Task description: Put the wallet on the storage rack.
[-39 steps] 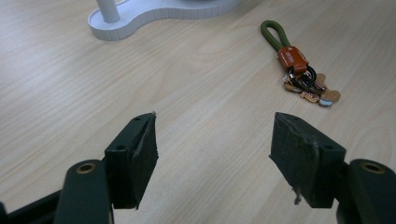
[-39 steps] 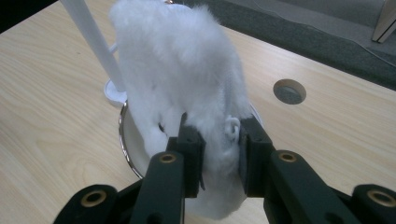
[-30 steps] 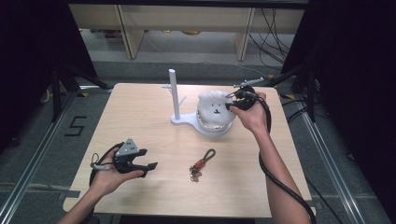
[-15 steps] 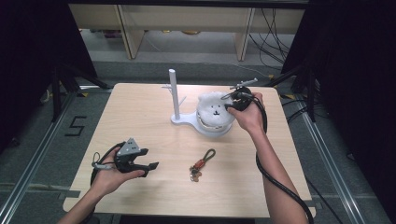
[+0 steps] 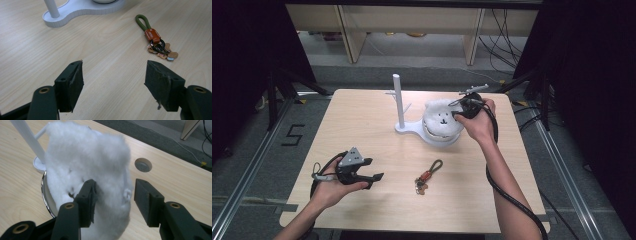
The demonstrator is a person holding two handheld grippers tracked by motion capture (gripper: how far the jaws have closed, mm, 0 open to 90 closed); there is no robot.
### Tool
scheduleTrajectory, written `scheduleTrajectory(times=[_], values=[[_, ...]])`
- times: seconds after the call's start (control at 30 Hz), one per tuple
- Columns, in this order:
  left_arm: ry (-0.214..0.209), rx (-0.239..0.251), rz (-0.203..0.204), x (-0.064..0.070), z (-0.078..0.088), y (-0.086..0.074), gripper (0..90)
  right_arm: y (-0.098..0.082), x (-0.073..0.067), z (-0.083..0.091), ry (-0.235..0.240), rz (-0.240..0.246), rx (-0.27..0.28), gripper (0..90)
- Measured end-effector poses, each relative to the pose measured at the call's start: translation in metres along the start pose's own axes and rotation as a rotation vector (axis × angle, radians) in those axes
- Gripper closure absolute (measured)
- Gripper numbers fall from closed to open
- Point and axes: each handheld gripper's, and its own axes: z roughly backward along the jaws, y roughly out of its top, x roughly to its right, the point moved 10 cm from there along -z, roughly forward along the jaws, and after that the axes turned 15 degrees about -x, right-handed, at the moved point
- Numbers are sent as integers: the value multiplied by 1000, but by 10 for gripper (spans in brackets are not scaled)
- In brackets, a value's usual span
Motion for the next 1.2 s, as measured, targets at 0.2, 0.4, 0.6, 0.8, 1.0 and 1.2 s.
scheduleTrajectory(times=[0.2, 0.4, 0.6, 0.8, 1.0, 1.2], values=[[-8, -5, -2, 3, -2, 2, 301, -1, 1, 3, 7, -10, -1, 519], [-8, -11, -12, 4, -2, 2, 300, 0, 2, 3, -4, -8, 5, 513], [-1, -21, -25, 2, -1, 0, 299, 1, 4, 4, -9, 1, 17, 495], [-8, -7, -13, 4, -2, 2, 300, 1, 4, 8, -13, -11, 29, 478], [-25, -1, -15, 10, -5, 6, 299, 0, 5, 13, -8, -37, 25, 474], [-23, -5, -28, 12, -6, 8, 299, 0, 9, 14, -12, -14, 36, 470]])
